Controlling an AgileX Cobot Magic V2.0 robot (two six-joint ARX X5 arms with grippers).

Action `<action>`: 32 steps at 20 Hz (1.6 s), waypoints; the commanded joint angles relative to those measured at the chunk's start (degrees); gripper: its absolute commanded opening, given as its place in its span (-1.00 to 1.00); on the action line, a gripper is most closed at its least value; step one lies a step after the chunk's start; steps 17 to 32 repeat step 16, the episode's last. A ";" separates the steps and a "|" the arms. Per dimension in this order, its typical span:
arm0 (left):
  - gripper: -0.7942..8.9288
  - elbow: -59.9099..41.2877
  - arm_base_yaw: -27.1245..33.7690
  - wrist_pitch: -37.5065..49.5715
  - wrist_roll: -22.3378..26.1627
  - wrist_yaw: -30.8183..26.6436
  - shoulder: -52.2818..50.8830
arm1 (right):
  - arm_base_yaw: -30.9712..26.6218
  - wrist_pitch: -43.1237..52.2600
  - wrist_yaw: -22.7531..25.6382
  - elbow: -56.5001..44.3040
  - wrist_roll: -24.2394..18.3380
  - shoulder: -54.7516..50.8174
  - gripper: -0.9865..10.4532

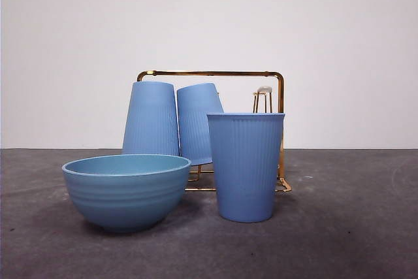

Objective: Right arm lift cup from the cupboard, then place it on the right of the bowl

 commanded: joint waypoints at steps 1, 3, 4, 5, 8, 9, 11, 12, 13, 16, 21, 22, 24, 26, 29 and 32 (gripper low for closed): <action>-0.82 -1.14 0.00 -0.42 -0.37 -0.11 -0.11 | -1.55 14.91 0.24 -8.55 -0.50 -1.46 -0.80; -0.82 -1.11 0.00 -0.42 -0.37 -0.11 -0.11 | -2.25 22.77 0.15 -15.28 -0.20 -2.62 -0.80; -0.82 -1.11 0.00 -0.42 -0.37 -0.11 -0.11 | -2.40 25.38 0.04 -17.81 -0.15 -3.10 -0.80; -0.82 -1.11 0.00 -0.42 -0.37 -0.11 -0.11 | -2.45 28.11 0.04 -20.55 -0.04 -3.63 -0.80; -0.82 -1.11 0.00 -0.42 -0.37 -0.11 -0.11 | -2.45 31.39 0.15 -26.14 -0.04 -4.98 -0.80; -0.82 -1.11 0.00 -0.42 -0.37 -0.11 -0.11 | -2.45 31.34 0.35 -27.21 -0.04 -5.42 -0.80; -0.82 -1.11 0.00 -0.42 -0.37 -0.11 -0.11 | -2.45 31.23 1.68 -29.51 -0.04 -6.54 -0.80; -0.82 -1.11 0.00 -0.42 -0.37 -0.11 -0.11 | -2.45 30.93 2.01 -30.42 -0.04 -7.19 -0.80; -0.82 -1.11 0.00 -0.42 -0.37 -0.11 -0.11 | -2.45 29.73 2.10 -31.95 -0.04 -8.70 -0.80; -0.82 -1.07 -0.07 -0.44 -0.39 -0.11 -0.11 | -2.54 27.45 3.04 -33.77 0.39 -8.87 -0.80; -0.82 -1.07 -0.07 -0.44 -0.39 -0.11 -0.11 | -2.54 27.45 3.04 -33.77 0.39 -8.87 -0.80; -0.82 -1.07 -0.07 -0.44 -0.39 -0.11 -0.11 | -2.54 27.45 3.04 -33.77 0.39 -8.87 -0.80; -0.82 -1.07 -0.07 -0.44 -0.39 -0.11 -0.11 | -2.54 27.45 3.04 -33.77 0.39 -8.87 -0.80; -0.82 -1.07 -0.07 -0.44 -0.39 -0.11 -0.11 | -2.54 27.45 3.04 -33.77 0.39 -8.87 -0.80; -0.82 -1.07 -0.07 -0.44 -0.39 -0.11 -0.11 | -2.54 27.45 3.04 -33.77 0.39 -8.87 -0.80; -0.82 -1.07 -0.07 -0.44 -0.39 -0.11 -0.11 | -2.54 27.45 3.04 -33.77 0.39 -8.87 -0.80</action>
